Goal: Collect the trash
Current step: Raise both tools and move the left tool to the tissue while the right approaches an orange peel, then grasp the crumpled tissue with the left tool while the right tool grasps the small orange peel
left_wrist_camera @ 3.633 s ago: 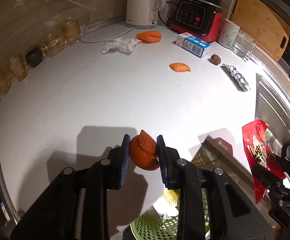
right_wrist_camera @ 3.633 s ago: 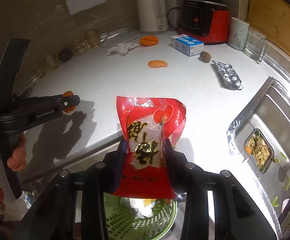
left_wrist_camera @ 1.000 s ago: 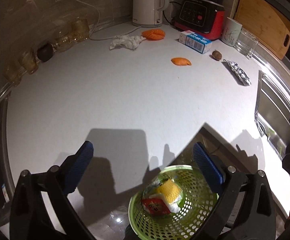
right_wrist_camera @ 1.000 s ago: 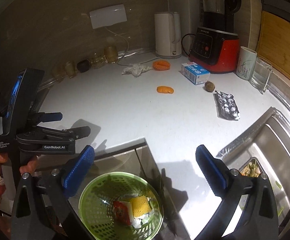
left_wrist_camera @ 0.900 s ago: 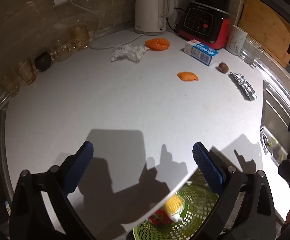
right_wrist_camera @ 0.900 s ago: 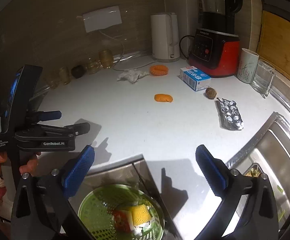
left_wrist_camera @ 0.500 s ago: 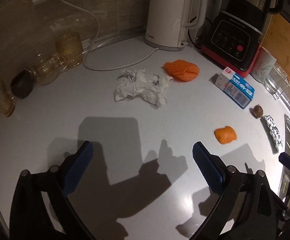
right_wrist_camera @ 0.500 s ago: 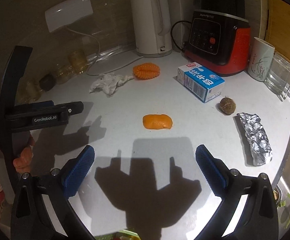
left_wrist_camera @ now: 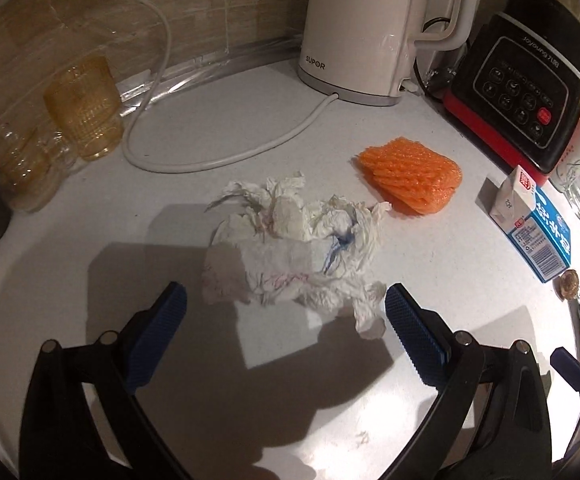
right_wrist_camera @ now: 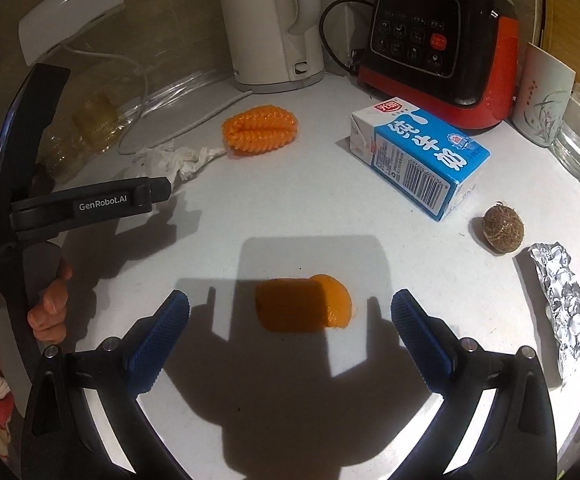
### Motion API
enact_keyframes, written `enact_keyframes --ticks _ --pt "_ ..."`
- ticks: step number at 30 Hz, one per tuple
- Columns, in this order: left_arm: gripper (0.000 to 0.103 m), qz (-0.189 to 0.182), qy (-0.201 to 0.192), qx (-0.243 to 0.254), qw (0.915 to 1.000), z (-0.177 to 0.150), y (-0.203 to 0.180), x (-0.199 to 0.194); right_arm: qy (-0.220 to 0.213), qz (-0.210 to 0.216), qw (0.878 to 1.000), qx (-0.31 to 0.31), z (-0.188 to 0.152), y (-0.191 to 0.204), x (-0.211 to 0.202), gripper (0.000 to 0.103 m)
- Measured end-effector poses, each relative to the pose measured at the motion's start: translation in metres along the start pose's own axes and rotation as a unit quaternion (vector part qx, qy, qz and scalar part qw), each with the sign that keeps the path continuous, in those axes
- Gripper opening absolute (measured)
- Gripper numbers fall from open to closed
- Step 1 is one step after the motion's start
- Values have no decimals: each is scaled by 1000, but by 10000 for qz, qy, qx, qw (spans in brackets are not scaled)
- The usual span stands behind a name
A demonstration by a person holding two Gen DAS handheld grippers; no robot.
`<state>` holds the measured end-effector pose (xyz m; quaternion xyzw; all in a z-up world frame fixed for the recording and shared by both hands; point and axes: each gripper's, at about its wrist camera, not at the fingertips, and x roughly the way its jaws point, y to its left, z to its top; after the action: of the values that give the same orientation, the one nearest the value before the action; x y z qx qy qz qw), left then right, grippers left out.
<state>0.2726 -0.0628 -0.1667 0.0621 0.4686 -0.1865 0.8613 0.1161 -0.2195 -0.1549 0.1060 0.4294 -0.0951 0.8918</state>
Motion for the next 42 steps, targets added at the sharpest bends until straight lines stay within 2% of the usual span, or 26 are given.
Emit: enact_keyframes --ticks 4,15,18,20,21,23,26,30,34,37,38,39,41,42 --pt "95 9 72 43 10000 2 -1 6 70 -93 9999 48 1 -2 10 100" --pt "95 109 169 65 9998 7 -2 19 181 -333 9993 -11 5 0 22 88" --pt "95 127 176 69 9997 8 -2 19 179 -438 9988 -104 5 3 22 78" --pt "95 164 180 85 9997 8 -2 19 159 -500 9985 -121 6 4 20 60" --pt "95 179 179 97 9996 9 -3 20 146 -513 9985 -113 6 3 19 54" --pt "95 210 171 110 9996 9 -3 21 139 -483 9987 -72 7 2 18 35" --pt "95 226 164 122 9995 10 -4 22 159 -418 9990 -3 8 -1 17 25" --pt "94 223 168 133 9995 9 -4 21 151 -375 9992 73 7 -4 17 20" --pt "75 180 128 183 9996 9 -6 17 125 -308 9993 188 5 -8 14 19" --pt "51 158 46 191 9997 8 -5 13 86 -299 9993 229 5 -9 10 18" --pt "39 127 21 180 9998 8 -4 12 67 -292 9993 240 5 -9 8 18" --pt "33 75 11 165 9998 8 -3 11 50 -292 9993 248 5 -9 7 18" --pt "13 -57 25 166 9998 7 -2 10 19 -283 9992 272 5 -10 4 18" --pt "10 -75 24 195 9998 7 -2 9 3 -267 9992 289 4 -11 3 18"
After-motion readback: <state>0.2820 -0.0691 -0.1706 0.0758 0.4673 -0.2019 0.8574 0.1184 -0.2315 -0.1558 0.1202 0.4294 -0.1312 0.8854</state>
